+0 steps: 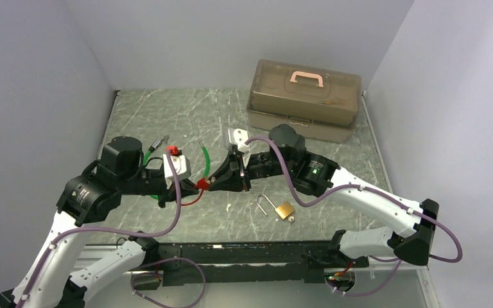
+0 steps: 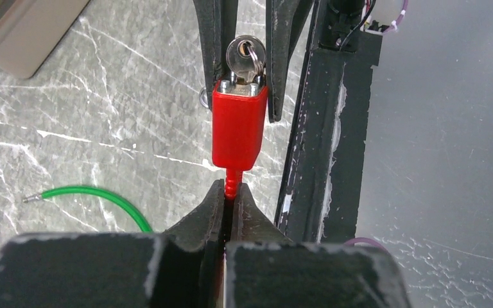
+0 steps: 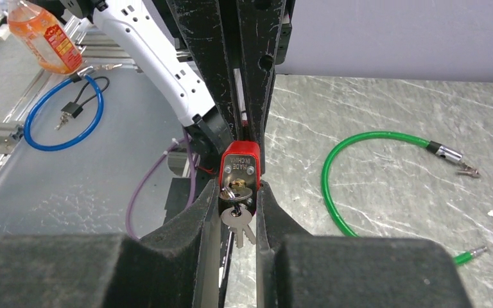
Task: Unlock with the key
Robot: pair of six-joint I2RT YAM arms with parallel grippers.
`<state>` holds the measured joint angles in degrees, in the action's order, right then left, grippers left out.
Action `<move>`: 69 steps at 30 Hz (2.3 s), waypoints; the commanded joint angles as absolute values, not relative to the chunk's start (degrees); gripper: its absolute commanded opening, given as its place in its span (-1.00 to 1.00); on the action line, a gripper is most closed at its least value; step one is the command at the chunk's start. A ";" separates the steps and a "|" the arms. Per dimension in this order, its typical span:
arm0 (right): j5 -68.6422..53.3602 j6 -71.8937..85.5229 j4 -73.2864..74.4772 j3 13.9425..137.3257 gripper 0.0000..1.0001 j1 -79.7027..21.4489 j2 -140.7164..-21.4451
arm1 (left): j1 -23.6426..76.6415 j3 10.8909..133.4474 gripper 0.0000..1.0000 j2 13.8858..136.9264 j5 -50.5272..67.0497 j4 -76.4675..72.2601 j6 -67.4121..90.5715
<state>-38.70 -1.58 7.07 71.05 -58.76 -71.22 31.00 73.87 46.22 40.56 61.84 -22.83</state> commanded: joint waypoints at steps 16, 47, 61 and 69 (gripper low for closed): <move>-42.45 2.98 3.66 74.70 0.00 -57.33 -72.44 | 29.08 74.46 -1.00 47.09 48.93 69.07 -30.67; -36.03 -13.25 42.74 101.93 -0.39 -61.03 -89.93 | 29.66 79.39 -1.00 52.03 40.59 72.11 -27.73; -36.64 -11.24 31.81 96.38 -1.00 -62.21 -89.07 | 30.55 78.65 -1.00 52.52 40.79 72.26 -28.63; -42.26 0.54 11.81 79.74 -1.00 -53.28 -78.44 | 31.48 75.58 -1.00 51.78 39.23 73.65 -31.27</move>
<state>-39.81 -6.37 25.85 86.06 -59.46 -85.45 30.68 76.47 53.10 37.69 73.65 -29.36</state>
